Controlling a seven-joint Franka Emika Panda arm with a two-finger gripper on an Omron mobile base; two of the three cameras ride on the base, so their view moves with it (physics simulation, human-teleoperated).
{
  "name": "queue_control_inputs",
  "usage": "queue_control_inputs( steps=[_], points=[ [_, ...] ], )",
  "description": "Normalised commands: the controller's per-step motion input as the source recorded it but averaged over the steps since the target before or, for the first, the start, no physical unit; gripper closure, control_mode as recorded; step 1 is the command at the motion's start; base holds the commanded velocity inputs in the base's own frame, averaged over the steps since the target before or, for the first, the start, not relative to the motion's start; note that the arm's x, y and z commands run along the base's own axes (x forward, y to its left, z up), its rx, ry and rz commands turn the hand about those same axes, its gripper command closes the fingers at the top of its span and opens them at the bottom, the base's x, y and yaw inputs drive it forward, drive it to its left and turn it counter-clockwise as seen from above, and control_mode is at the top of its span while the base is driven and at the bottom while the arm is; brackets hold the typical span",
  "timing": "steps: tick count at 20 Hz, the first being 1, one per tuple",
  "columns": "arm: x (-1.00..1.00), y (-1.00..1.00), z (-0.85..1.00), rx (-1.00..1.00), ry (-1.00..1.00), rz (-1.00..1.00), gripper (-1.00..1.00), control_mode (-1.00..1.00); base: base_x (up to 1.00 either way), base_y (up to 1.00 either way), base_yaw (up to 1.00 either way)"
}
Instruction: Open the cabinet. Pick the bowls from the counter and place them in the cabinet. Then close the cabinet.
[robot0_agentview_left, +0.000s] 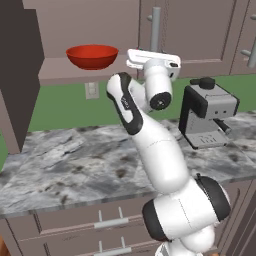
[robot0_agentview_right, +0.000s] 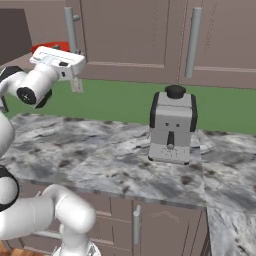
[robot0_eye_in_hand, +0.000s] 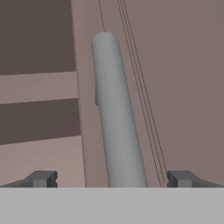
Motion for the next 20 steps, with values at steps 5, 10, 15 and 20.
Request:
queue_control_inputs(
  steps=[5,10,15,20],
  points=[
    [-0.45,0.00,0.11,0.00,0.03,0.00,-1.00,-1.00,0.00,0.00,0.00],
    [-0.45,0.00,0.04,0.00,0.01,0.00,-1.00,-1.00,0.00,0.00,0.00],
    [-0.48,-0.02,0.01,0.01,0.10,0.00,-1.00,-1.00,0.00,0.00,0.00],
    [-0.44,-0.34,0.01,0.03,0.21,0.00,-1.00,-1.00,0.00,0.00,0.00]
  ],
)
